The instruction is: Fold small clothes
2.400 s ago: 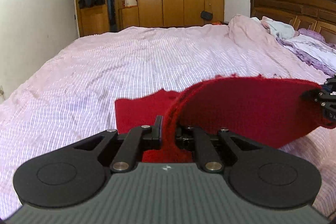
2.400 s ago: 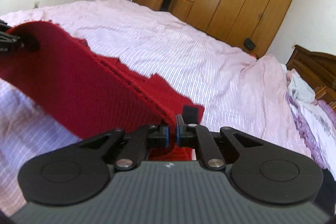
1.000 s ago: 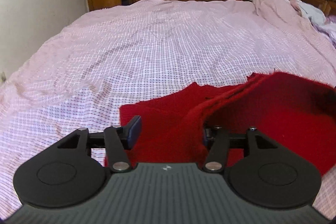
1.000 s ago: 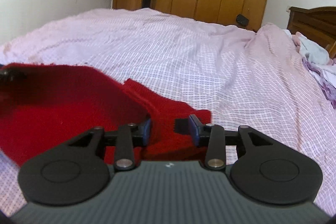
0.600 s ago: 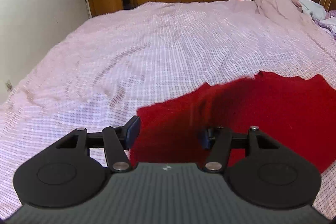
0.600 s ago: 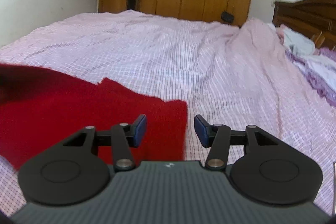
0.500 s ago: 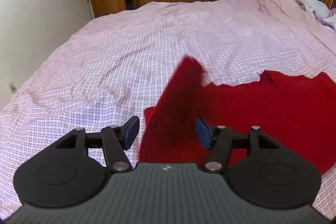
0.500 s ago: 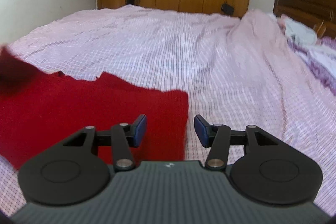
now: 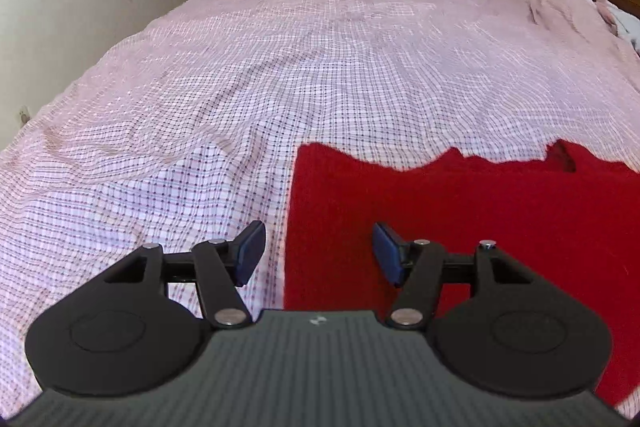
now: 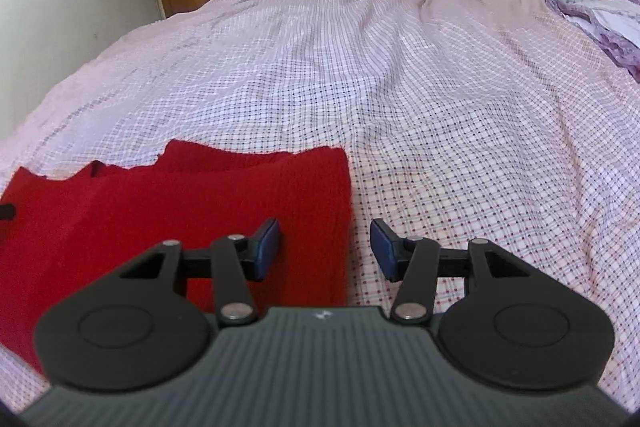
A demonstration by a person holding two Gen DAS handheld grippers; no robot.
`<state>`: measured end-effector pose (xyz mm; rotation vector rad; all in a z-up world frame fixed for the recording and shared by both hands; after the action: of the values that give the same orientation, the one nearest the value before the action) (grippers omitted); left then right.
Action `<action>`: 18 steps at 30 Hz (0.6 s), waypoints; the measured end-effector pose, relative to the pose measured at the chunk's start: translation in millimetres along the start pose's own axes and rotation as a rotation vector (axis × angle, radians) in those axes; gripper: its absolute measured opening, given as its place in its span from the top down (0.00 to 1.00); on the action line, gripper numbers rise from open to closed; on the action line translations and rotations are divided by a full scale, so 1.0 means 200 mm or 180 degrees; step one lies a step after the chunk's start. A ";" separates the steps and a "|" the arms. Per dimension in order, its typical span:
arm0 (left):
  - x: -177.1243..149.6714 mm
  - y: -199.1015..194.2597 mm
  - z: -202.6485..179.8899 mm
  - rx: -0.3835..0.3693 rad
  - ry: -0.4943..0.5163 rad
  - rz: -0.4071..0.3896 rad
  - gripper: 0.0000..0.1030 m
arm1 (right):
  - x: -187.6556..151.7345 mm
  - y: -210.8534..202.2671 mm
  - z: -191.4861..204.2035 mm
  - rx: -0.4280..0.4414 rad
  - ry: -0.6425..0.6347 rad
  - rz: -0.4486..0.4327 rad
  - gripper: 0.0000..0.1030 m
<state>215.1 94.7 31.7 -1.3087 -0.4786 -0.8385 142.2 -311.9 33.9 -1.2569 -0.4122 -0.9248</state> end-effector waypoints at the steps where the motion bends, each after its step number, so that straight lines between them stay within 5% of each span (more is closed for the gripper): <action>1: 0.01 0.02 0.00 -0.0020 -0.0005 0.0003 0.37 | 0.00 0.01 0.01 -0.0014 -0.0020 -0.0004 0.49; 5: 0.02 0.05 -0.02 -0.0210 -0.0065 -0.0016 0.41 | 0.02 0.03 0.04 0.0008 -0.0087 -0.0045 0.51; 6: 0.01 0.04 -0.02 -0.0295 -0.0132 -0.0051 0.54 | 0.02 0.03 0.05 0.0025 -0.0087 -0.0079 0.51; 9: -0.01 0.01 -0.05 -0.0380 -0.0156 -0.0162 0.86 | 0.01 0.04 0.06 0.0092 -0.0099 -0.0139 0.82; 18: 0.10 -0.20 -0.06 -0.0067 -0.0040 -0.0747 0.87 | 0.06 -0.12 0.18 0.0112 -0.0507 -0.0784 0.89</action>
<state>194.8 77.0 70.2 -1.2935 -0.6434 -1.0323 138.6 -282.5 68.2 -1.2704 -0.7185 -1.0227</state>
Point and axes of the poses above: each gripper's, at about its wrist camera, not at the fingertips, and y roughly the way its jaws point, z to its left, x to its top, the point moved 4 cm from there along y, roughly the way its jaws point, and after that the axes turned 13 degrees about y, right-handed, at the moved point
